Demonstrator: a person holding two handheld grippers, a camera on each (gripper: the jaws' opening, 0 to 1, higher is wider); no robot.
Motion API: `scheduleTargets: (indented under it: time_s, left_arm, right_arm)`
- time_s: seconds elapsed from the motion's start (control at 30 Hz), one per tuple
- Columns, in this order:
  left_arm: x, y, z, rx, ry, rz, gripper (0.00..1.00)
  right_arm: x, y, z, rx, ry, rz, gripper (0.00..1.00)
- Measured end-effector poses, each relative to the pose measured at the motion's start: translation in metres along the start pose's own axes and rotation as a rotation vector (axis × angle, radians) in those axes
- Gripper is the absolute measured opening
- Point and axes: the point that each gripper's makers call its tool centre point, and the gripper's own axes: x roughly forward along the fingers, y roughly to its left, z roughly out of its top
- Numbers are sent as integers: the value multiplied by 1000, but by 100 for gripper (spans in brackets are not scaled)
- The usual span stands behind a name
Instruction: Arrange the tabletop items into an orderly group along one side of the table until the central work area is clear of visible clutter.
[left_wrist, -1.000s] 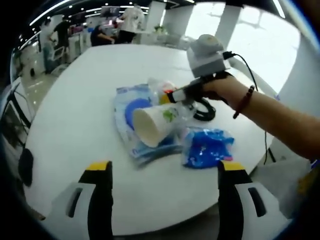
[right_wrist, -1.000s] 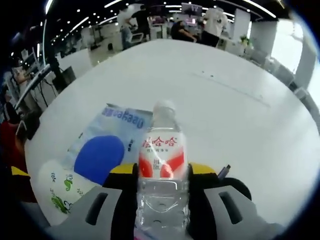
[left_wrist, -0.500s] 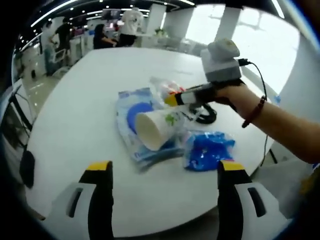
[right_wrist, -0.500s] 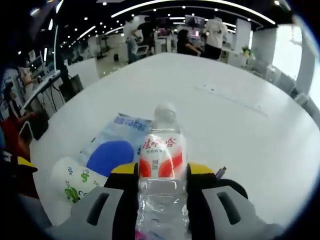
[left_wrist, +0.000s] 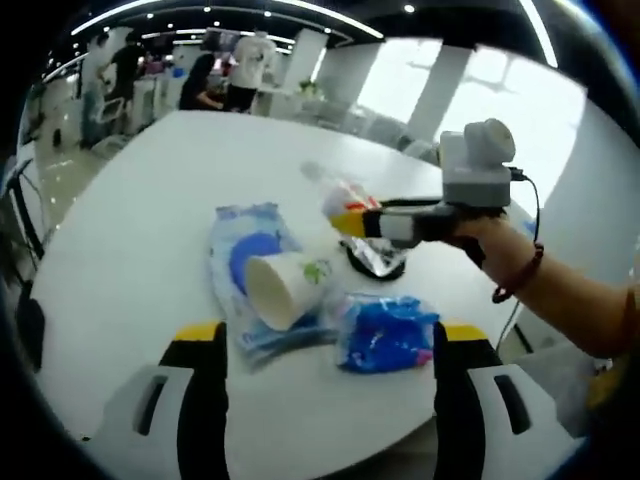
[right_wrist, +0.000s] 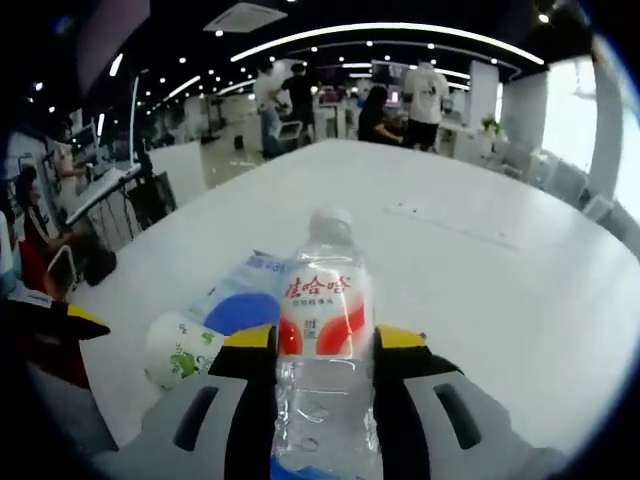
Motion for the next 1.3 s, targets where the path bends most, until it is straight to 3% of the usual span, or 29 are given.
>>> scheduleTargets:
  time_s: [0.1, 0.2, 0.27, 0.3, 0.37, 0.43, 0.57, 0.67, 0.83, 0.9, 0.97, 1.17, 1.3]
  left_arm:
    - [0, 2, 0, 20, 6, 5, 81]
    - [-1, 1, 1, -7, 4, -30, 81]
    - [-2, -5, 9, -118, -35, -98, 79]
    - [-4, -7, 19, -205, -86, -143, 79]
    - [-8, -7, 30, -292, -135, -192, 78]
    - [-10, -3, 42, -308, -188, -208, 79]
    - [-10, -1, 45, -269, -169, -201, 78]
    - [-10, -3, 51, -286, -186, -212, 77]
    - [-15, -24, 74, -462, -273, -373, 71]
    - [-16, -31, 81, -471, -303, -421, 71]
    - [-16, -37, 83, -504, -296, -459, 69]
    - [-3, -41, 72, -460, -213, -433, 69]
    - [-2, -50, 77, -494, -226, -486, 65]
  right_arm:
    - [-7, 4, 2, 55, -17, 29, 35]
    - [-17, 7, 7, 40, -34, 39, 35]
    - [-23, 11, 11, 17, -55, 55, 35]
    - [-28, 14, 16, 18, -83, 66, 35]
    - [-35, 17, 21, 18, -97, 78, 35]
    - [-43, 21, 26, 27, -121, 100, 35]
    - [-59, 30, 33, 15, -166, 126, 35]
    - [-70, 35, 37, 12, -192, 140, 35]
    - [-86, 45, 39, -32, -223, 157, 35]
    - [-92, 50, 39, -46, -232, 175, 35]
    - [-97, 55, 40, -64, -241, 183, 35]
    - [-108, 70, 39, -105, -262, 214, 35]
    - [-119, 84, 38, -118, -280, 243, 35]
